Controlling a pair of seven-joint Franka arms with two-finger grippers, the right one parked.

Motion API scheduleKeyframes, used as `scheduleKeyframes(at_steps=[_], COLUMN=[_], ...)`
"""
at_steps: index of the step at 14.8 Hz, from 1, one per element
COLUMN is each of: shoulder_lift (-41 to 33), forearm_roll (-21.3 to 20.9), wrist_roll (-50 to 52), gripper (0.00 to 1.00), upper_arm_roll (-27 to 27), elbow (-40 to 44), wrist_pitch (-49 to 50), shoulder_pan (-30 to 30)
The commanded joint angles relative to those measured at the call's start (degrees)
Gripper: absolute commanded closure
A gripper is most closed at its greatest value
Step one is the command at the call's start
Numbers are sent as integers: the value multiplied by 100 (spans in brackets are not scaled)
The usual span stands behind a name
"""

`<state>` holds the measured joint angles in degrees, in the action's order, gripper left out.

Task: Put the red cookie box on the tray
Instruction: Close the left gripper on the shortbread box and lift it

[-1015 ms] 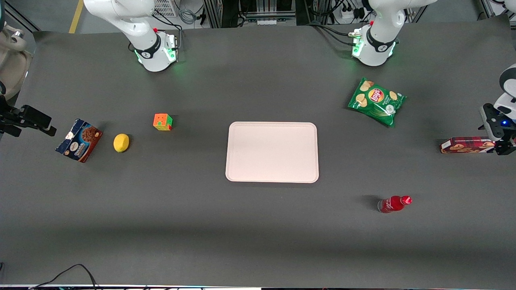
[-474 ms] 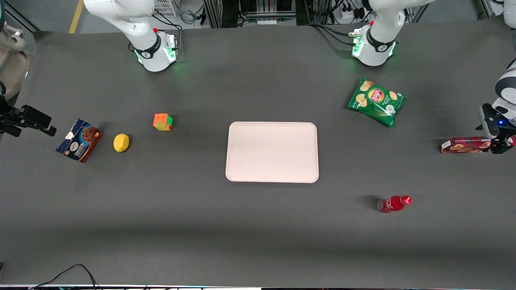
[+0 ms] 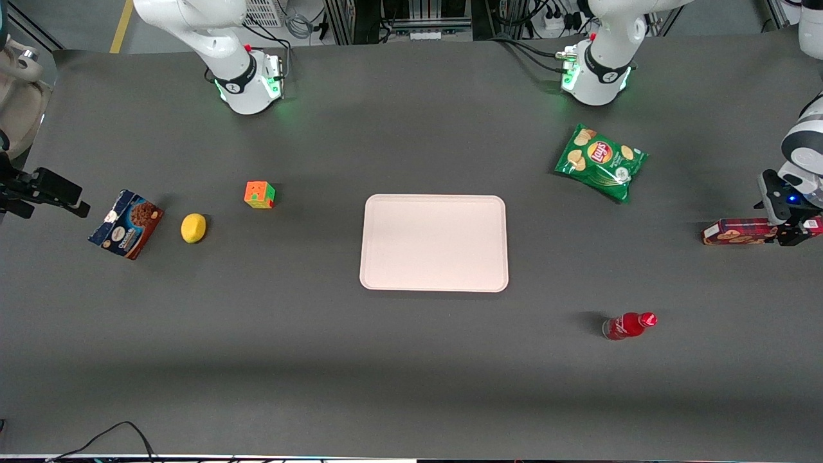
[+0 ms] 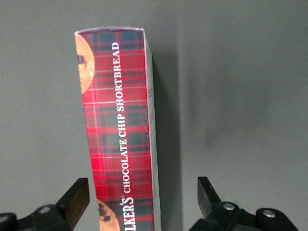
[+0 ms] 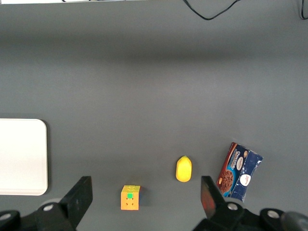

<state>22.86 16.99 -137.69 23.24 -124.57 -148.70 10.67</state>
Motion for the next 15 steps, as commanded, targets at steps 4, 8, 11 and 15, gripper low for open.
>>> scheduleKeyframes(at_steps=[4, 8, 11, 15], shoulder_lift=[262, 263, 245, 0], forearm_roll=[208, 269, 278, 270], wrist_roll=[-171, -171, -101, 530], gripper=[36, 81, 89, 91], upper_arm_roll=[-30, -47, -65, -240], elbow=[223, 267, 328, 355], wrist_pitch=[-54, -54, 24, 349], shoulder_pan=[14, 5, -38, -109])
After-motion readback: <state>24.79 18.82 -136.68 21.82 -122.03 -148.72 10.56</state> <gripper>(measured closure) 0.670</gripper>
